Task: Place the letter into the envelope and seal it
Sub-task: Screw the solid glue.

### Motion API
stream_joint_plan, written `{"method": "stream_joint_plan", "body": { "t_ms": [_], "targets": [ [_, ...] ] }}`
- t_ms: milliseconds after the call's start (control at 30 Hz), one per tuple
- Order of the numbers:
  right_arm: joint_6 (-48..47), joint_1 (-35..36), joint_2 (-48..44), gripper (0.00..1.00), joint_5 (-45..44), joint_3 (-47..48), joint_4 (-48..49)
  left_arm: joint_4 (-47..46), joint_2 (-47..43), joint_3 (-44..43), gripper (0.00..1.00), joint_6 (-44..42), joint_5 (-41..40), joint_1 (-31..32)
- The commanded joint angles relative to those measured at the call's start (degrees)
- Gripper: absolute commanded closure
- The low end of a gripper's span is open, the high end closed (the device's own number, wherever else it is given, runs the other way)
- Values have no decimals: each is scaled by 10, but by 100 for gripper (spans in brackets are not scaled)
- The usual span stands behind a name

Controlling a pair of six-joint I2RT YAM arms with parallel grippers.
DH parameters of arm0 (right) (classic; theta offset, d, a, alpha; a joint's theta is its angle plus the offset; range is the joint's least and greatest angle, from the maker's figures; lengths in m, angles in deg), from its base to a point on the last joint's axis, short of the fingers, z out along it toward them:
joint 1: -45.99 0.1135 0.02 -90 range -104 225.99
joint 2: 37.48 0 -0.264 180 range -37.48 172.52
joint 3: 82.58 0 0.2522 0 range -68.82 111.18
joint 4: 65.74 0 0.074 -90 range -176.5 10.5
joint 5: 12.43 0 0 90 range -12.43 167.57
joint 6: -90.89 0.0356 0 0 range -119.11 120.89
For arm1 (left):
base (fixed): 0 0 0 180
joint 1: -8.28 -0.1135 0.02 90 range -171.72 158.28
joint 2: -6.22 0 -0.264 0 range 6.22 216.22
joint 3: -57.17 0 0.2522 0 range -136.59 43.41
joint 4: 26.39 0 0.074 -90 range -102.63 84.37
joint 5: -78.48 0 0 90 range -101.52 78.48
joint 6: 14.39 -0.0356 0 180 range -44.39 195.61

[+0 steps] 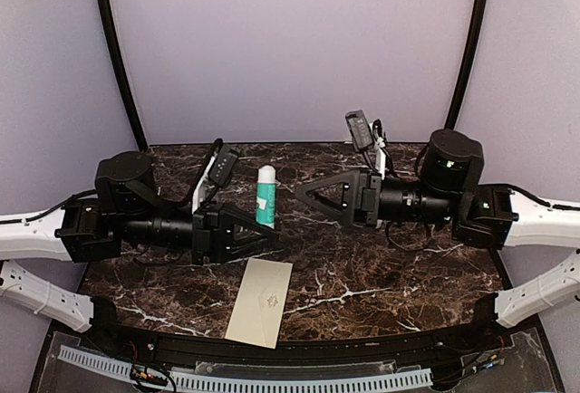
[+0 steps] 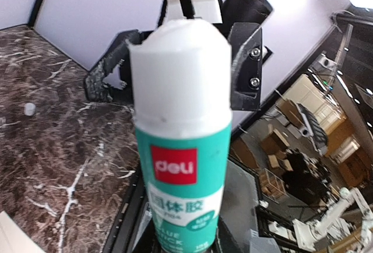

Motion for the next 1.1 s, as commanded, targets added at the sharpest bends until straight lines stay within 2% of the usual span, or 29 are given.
{"method": "stream_joint_plan", "body": {
  "t_ms": [0,133,267,367,633,933,1067],
  "targets": [
    [49,-5,16,25,-215,41,-189,116,-21,-7,100,0,-199,-2],
    [92,-3,46,33,-225,56,-209,172,-4,-14,100,23,-266,-2],
    [110,8,95,43,-226,79,-200,187,23,-20,100,30,-268,-2],
    [109,20,133,63,-217,108,-196,189,41,-25,100,30,-260,-2],
    [105,46,196,63,-216,165,-197,171,73,-30,100,29,-238,-1],
    [107,50,200,57,-215,168,-196,168,72,-26,100,30,-236,-1],
    [107,51,211,60,-214,175,-202,159,72,-22,100,26,-231,-1]
  ]
}}
